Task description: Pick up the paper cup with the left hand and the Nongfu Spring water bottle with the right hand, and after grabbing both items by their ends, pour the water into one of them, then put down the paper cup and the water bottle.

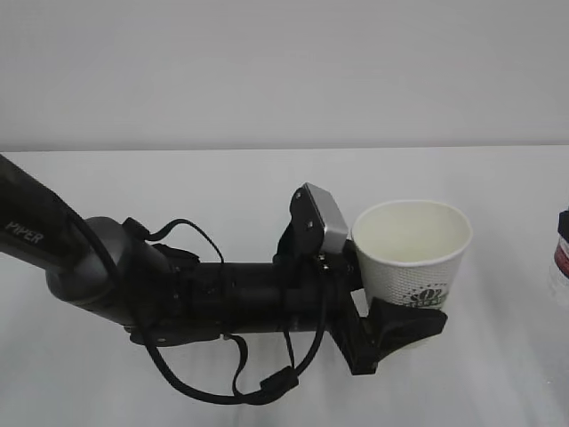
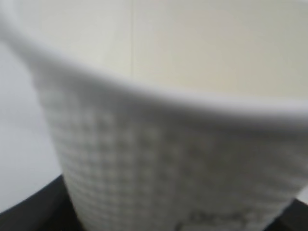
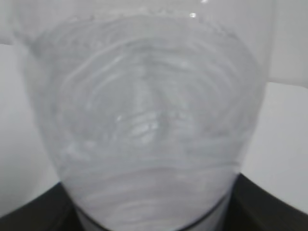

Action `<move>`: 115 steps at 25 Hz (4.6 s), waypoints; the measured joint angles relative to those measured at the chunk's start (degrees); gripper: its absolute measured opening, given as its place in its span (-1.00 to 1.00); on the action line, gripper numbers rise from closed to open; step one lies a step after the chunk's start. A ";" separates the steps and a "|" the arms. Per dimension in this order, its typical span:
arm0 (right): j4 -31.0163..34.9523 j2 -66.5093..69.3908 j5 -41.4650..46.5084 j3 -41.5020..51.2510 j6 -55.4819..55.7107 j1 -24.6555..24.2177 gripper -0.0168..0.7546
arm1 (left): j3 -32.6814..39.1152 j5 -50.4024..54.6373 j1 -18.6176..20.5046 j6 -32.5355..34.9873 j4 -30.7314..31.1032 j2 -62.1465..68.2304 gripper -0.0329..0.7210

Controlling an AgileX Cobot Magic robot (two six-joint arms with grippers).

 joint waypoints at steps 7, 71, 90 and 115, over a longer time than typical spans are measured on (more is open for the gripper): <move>0.00 -2.27 0.36 1.06 0.14 0.00 0.18 | 0.00 0.11 -3.13 -0.59 0.41 0.00 0.53; -1.35 -2.49 -5.58 1.16 -37.46 0.00 0.16 | 0.00 1.44 -4.26 -0.79 3.16 0.00 0.53; -1.45 -2.39 -5.87 1.16 -50.02 0.00 0.16 | 0.00 1.44 -5.75 -0.79 2.95 0.00 0.53; -1.45 -2.39 -6.00 1.16 -62.26 0.00 0.16 | 0.00 1.44 -6.20 -0.79 -2.09 0.00 0.53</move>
